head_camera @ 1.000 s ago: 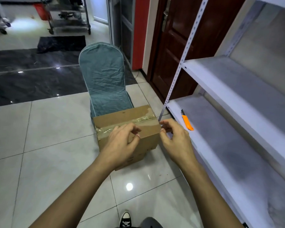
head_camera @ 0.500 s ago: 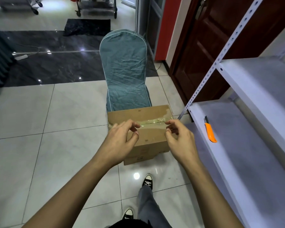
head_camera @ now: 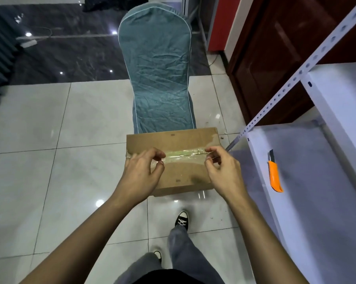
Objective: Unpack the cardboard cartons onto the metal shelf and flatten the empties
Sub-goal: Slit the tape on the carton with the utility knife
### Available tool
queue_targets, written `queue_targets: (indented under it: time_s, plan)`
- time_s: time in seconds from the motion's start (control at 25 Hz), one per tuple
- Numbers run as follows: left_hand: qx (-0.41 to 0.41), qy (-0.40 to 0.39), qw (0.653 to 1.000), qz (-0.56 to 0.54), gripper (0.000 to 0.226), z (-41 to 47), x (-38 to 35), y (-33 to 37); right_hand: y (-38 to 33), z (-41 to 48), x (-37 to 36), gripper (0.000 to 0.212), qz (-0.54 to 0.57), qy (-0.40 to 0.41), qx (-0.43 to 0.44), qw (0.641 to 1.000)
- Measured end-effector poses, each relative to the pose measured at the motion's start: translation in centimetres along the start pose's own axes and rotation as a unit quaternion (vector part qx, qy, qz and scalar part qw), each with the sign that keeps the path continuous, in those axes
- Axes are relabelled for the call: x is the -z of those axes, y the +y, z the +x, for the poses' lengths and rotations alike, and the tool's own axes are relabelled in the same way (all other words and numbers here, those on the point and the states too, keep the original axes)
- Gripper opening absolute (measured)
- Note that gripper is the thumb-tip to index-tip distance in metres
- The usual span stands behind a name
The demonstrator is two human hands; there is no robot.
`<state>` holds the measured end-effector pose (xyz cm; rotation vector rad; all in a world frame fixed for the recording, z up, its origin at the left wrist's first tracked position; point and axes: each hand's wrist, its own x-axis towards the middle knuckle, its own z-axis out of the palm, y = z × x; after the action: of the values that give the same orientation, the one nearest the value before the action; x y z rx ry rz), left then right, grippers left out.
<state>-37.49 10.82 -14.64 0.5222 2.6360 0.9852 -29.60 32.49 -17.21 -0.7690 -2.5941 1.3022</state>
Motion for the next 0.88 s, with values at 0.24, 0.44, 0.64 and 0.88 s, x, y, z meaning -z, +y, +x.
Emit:
queue_targets:
  time_s: [0.24, 0.44, 0.64, 0.88]
  plan:
    - [0.053, -0.023, 0.998, 0.022, 0.019, 2.2, -3.4, -2.3, 4.6, 4.0, -1.3, 0.024, -0.024, -0.043, -0.021, 0.999]
    - [0.103, 0.001, 0.994, 0.032, 0.021, 4.2, -6.1, -6.5, 7.9, 6.9, -3.9, 0.023, -0.04, -0.065, -0.065, 0.995]
    - [0.13, 0.013, 0.991, 0.03, 0.033, 6.8, -9.6, -10.4, 11.5, 9.9, -6.4, 0.02, -0.082, -0.089, -0.086, 0.989]
    - [0.142, -0.011, 0.985, 0.092, 0.047, 9.4, -13.0, -15.9, 16.3, 12.8, -8.5, 0.026, -0.126, -0.106, -0.085, 0.983]
